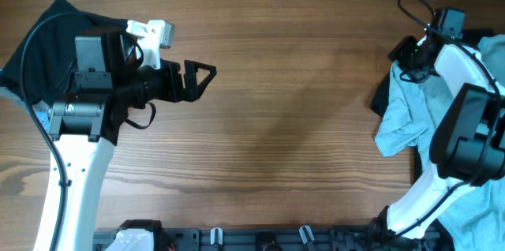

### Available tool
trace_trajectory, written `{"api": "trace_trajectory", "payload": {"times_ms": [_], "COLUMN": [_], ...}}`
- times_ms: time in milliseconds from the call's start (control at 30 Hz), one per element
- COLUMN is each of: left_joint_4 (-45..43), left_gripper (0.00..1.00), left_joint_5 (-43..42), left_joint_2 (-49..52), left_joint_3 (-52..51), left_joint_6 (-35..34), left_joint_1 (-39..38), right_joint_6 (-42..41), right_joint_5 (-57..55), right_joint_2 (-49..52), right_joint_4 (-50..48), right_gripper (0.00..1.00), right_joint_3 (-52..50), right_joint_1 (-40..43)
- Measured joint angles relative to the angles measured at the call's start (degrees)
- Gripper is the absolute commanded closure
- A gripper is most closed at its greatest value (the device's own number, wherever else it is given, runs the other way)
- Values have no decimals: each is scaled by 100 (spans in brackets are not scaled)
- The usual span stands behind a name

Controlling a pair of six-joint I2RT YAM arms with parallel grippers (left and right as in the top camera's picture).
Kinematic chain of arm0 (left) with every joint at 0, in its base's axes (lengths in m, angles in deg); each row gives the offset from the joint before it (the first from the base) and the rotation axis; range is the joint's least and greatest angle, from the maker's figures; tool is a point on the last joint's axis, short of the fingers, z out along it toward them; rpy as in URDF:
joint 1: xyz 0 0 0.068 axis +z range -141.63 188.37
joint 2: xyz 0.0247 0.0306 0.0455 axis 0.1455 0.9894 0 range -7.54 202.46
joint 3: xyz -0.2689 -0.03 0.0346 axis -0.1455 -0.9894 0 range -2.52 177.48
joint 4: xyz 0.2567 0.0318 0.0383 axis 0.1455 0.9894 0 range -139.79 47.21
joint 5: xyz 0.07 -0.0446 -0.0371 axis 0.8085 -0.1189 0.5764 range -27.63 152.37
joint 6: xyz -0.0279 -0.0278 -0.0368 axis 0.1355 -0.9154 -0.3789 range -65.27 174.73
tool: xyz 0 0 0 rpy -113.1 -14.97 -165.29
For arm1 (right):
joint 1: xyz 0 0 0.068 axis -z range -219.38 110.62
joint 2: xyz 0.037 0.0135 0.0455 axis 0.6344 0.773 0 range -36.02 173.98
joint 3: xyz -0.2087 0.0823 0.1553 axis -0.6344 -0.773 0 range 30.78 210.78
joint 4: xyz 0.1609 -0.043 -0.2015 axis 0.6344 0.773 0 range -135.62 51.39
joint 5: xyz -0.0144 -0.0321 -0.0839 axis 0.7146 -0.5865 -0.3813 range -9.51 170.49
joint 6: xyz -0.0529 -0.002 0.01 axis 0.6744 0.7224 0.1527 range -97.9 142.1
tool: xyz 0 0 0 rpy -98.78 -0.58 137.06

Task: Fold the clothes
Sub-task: 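Reach the right gripper to the light blue T-shirt and grasp it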

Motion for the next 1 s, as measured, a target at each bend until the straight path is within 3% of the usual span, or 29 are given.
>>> {"api": "trace_trajectory", "payload": {"times_ms": [33,100,233,333,600,667,700,767,833,867,900,967,1000], "left_joint_4": [24,72,153,166,219,236,243,251,256,256,256,256,258], "left_gripper": [0,0,0,0,0,12,5,0,0,1,2,2,0], "left_joint_5": [0,-2,0,0,-22,-70,-79,-103,-118,-116,-118,-116,-116], "left_joint_2": [0,0,0,0,0,-2,-4,-4,-4,-4,-4,-4,-4], "left_joint_3": [0,4,4,4,4,4,4,4,7,7,7,7,7], "left_joint_6": [0,0,0,0,0,0,4,7,2,2,2,0,2], "left_joint_1": [0,0,0,0,0,0,0,0,0,0,0,0,0], "right_joint_6": [-52,-83,-79,125,219,254,326,409,455,461,461,481,483], "right_joint_5": [15,20,17,17,-286,-262,-258,-245,-247,-247,-267,-313,-315], "right_joint_2": [72,127,120,-190,-839,-839,-839,-839,-839,-839,-839,-839,-839], "right_joint_4": [7,7,52,125,1143,1316,1331,1331,1281,1239,1178,1169,1189], "right_gripper": [71,96,92,96,96,96,86,96,96,82,96,96,67], "right_joint_3": [0,0,0,0,7,7,7,7,7,7,7,7,7], "right_joint_1": [-4,-4,2,2,262,365,374,374,374,374,374,374,374]}}
